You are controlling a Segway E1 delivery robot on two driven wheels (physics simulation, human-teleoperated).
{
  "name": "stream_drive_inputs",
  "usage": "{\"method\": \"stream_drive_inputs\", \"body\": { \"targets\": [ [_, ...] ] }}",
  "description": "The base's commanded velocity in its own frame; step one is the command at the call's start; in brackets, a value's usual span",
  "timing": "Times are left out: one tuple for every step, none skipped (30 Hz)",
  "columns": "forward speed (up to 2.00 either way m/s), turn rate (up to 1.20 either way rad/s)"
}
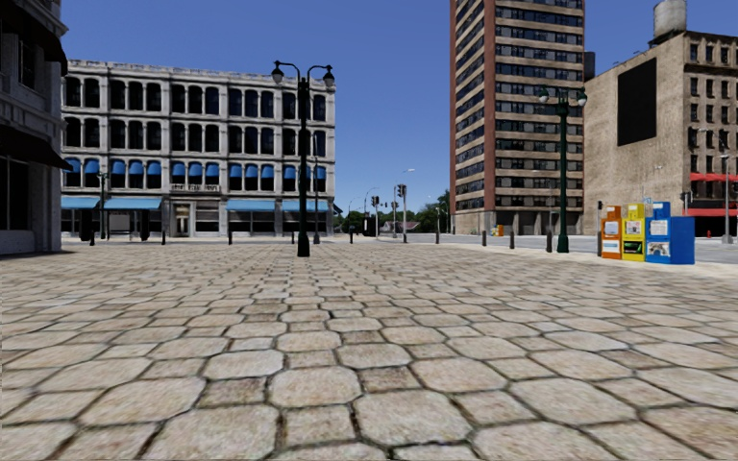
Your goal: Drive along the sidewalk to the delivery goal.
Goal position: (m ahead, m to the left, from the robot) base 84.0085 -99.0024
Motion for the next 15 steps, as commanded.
{"method": "stream_drive_inputs", "body": {
  "targets": [
    [1.77,0.0],
    [1.78,0.0],
    [1.78,0.0],
    [1.84,0.0],
    [1.86,0.0],
    [1.88,0.0],
    [1.88,0.0],
    [1.91,0.0],
    [1.92,0.0],
    [1.93,0.0],
    [1.94,0.0],
    [1.94,0.0],
    [1.94,0.0],
    [1.94,0.0],
    [1.94,0.0]
  ]
}}
